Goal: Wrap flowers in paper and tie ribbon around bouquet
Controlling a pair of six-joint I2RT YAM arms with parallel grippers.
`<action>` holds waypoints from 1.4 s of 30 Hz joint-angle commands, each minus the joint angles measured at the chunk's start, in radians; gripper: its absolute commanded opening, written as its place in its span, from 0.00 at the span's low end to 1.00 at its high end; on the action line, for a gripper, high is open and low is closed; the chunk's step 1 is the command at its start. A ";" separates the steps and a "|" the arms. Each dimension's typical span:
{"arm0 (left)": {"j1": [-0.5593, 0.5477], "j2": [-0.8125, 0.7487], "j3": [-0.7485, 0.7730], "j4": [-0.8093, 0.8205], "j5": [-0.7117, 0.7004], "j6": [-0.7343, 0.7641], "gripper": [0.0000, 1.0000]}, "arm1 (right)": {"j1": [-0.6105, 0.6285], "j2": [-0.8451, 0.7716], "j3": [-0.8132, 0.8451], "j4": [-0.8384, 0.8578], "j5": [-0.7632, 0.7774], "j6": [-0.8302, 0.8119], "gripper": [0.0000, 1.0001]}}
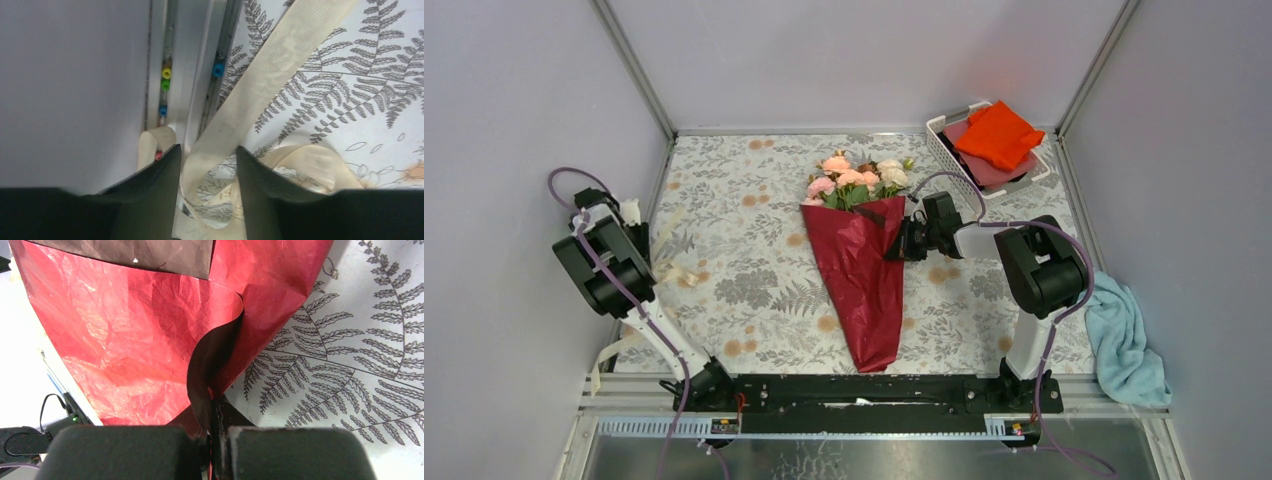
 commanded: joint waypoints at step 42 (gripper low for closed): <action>-2.062 -0.111 0.101 -0.190 0.148 0.438 0.00 | -0.051 0.038 0.551 -0.423 -0.002 0.065 0.00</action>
